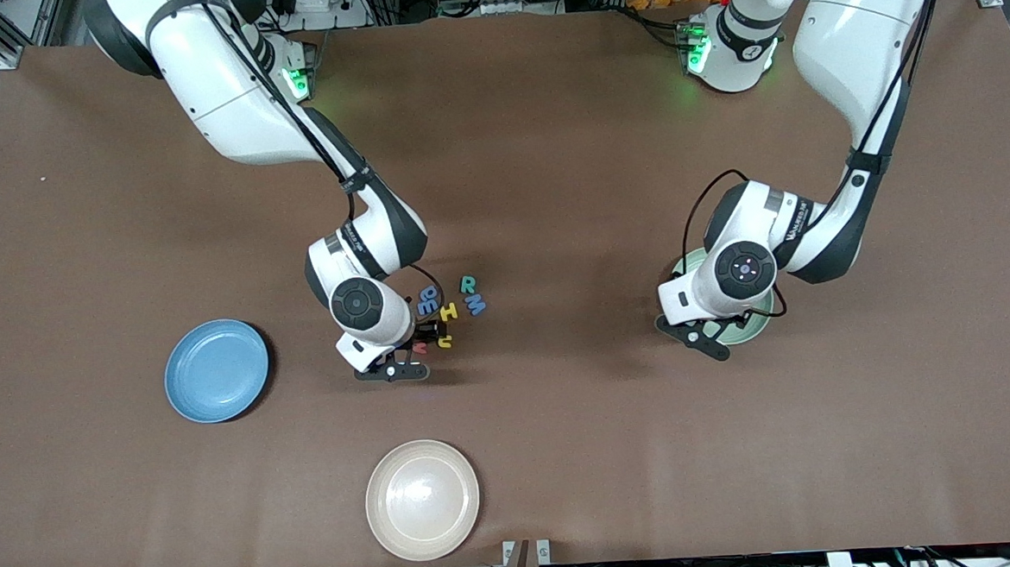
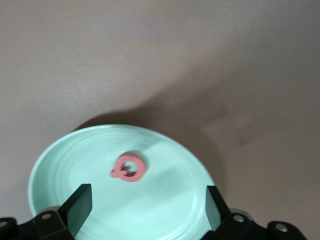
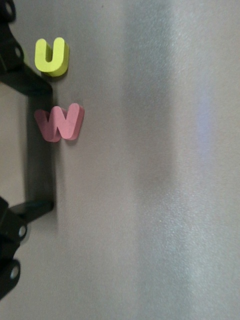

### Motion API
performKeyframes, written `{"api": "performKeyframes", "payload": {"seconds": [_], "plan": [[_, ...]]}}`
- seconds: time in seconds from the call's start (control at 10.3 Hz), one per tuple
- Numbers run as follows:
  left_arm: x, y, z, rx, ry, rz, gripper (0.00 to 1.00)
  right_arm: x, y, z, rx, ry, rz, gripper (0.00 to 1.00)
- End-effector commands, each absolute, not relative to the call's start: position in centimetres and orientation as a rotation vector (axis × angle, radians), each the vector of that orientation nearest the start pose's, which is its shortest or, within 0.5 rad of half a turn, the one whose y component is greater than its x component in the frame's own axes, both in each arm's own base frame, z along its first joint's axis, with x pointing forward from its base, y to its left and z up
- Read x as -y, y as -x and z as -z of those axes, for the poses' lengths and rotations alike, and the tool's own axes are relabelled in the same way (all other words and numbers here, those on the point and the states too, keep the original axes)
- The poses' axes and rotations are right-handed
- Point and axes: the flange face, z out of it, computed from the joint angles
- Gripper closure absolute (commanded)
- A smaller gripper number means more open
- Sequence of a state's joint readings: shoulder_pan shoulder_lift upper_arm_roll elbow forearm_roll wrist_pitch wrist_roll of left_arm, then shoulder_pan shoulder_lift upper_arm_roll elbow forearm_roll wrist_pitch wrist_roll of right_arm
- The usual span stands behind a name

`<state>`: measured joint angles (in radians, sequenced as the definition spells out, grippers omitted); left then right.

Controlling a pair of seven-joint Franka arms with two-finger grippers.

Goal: Sort upper and lower case letters into plates
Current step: 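Carry the Q to the green plate while the right gripper grasps pink W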

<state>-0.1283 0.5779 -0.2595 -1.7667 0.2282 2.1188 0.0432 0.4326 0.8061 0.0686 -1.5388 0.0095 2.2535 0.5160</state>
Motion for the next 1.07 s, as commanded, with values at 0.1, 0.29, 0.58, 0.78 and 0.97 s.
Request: {"api": "performKeyframes", "payload": {"seconds": [0.1, 0.29, 0.58, 0.78, 0.97], "plan": [[26.3, -57.9, -23.9, -0.598, 3.037, -0.278, 0.00, -33.1, -61.6, -16.9, -0.080, 3.143, -0.143, 1.00], [28.6, -57.2, -24.3, -0.527, 3.051, -0.261, 0.00, -32.8, -62.2, -17.5, -0.090, 3.140, -0.126, 1.00], [31.6, -56.7, -25.0, -0.479, 3.064, -0.227, 0.06, -31.7, -63.1, -19.4, -0.119, 3.138, -0.090, 1.00], [36.3, -55.3, -25.5, -0.340, 3.098, -0.205, 0.06, -28.8, -65.0, -23.8, -0.175, 3.122, -0.020, 1.00], [42.0, -53.4, -24.9, -0.132, 3.129, -0.199, 0.05, -24.8, -65.9, -26.5, -0.152, 3.135, -0.071, 1.00]]}}
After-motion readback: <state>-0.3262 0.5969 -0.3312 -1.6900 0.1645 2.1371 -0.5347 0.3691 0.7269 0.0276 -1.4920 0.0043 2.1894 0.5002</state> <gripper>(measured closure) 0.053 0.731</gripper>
